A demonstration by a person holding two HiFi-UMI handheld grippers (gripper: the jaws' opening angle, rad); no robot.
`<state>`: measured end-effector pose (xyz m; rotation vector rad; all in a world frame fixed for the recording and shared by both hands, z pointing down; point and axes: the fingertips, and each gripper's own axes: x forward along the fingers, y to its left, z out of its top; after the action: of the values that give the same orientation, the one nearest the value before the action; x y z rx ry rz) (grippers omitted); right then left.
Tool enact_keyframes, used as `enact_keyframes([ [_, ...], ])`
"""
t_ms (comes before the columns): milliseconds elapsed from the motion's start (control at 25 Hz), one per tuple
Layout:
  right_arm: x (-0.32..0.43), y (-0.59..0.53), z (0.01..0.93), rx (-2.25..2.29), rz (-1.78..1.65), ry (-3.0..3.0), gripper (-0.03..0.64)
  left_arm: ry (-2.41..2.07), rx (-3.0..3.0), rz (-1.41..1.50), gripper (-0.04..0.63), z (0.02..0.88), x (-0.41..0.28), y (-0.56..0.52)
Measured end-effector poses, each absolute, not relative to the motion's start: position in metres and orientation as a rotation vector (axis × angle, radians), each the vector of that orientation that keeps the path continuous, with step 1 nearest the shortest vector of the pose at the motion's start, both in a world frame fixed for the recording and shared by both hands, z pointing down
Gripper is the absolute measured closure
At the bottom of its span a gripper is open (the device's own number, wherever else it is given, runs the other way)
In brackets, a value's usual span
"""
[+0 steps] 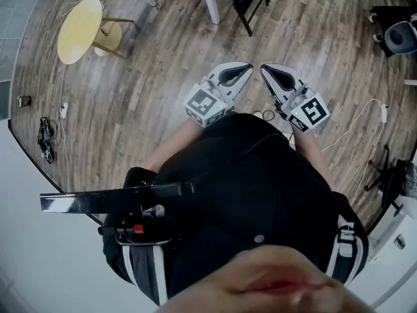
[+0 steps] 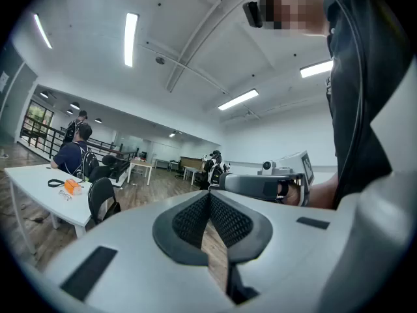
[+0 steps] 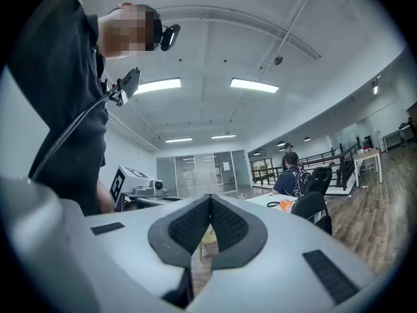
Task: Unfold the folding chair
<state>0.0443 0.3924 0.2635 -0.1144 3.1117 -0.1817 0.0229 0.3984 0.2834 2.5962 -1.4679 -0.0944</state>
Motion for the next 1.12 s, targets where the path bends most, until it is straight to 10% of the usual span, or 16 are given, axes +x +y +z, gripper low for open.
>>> enact_keyframes([
  [1120,0.022,0.412,0.265,-0.168,-0.185,3.077,0.609,-1.532,2.584,-0.149,0.601,0.275,-0.007,0.421],
])
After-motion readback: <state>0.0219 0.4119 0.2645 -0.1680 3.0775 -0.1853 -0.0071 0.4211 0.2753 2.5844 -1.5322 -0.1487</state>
